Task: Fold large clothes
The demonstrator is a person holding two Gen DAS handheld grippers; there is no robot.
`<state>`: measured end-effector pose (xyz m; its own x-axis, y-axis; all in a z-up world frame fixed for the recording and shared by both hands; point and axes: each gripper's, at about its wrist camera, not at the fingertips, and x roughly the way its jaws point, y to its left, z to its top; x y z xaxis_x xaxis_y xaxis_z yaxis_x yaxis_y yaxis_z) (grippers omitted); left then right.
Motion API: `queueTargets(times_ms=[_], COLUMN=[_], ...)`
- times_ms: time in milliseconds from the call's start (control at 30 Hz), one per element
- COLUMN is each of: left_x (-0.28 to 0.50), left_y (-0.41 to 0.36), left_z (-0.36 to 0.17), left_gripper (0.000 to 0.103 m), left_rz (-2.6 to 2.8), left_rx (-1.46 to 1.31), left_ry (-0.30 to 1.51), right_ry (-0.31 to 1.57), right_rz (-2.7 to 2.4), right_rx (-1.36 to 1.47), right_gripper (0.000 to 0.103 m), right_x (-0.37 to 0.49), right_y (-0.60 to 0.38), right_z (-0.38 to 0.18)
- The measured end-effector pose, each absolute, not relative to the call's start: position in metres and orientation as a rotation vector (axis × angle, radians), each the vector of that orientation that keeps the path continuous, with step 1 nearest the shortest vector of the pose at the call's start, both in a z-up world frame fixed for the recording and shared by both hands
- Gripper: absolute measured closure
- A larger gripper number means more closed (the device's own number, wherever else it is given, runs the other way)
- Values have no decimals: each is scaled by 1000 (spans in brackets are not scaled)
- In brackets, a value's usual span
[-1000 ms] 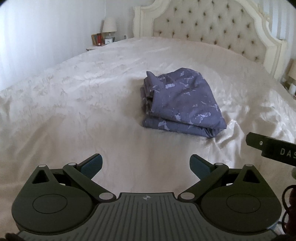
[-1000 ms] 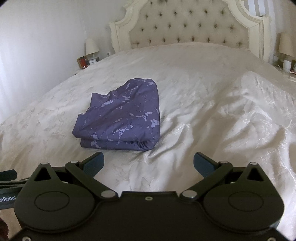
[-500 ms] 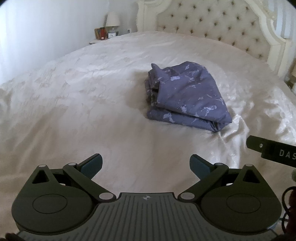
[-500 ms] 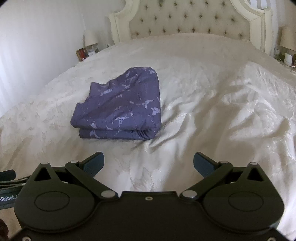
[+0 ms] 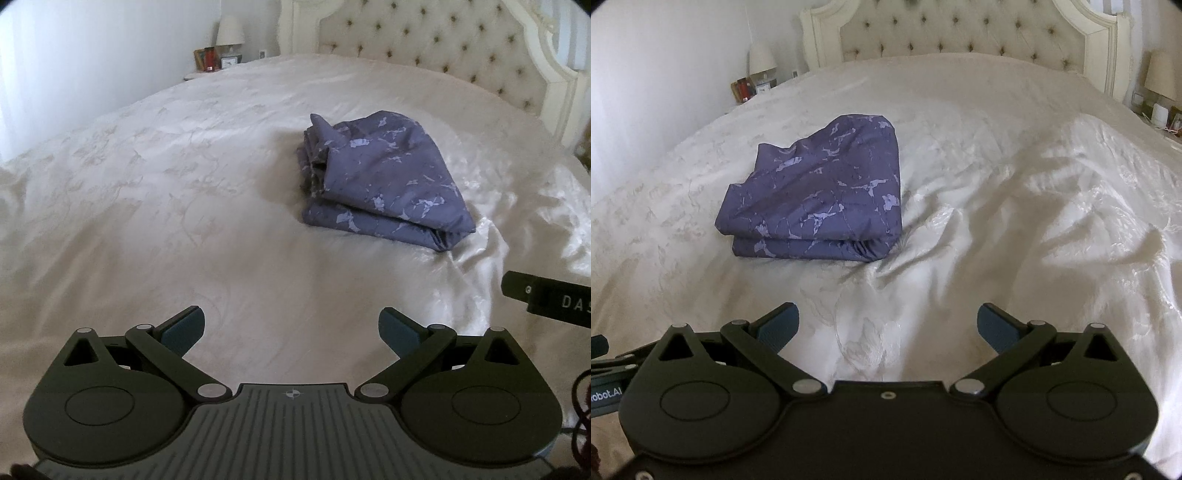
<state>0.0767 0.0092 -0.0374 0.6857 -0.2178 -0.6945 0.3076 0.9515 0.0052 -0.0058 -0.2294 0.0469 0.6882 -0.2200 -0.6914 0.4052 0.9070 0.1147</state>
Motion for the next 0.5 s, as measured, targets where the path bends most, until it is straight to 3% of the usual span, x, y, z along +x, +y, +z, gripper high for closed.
queueTargets(times_ms=[500], left_x=[75], left_y=[8], left_z=[-38], left_gripper=[1], left_rz=[-302], left_rx=[127], left_ry=[763], right_ry=[737], right_rz=[-353], right_rx=[282], right_gripper=[1], right_x=[-6], right_y=[-228], right_z=[46])
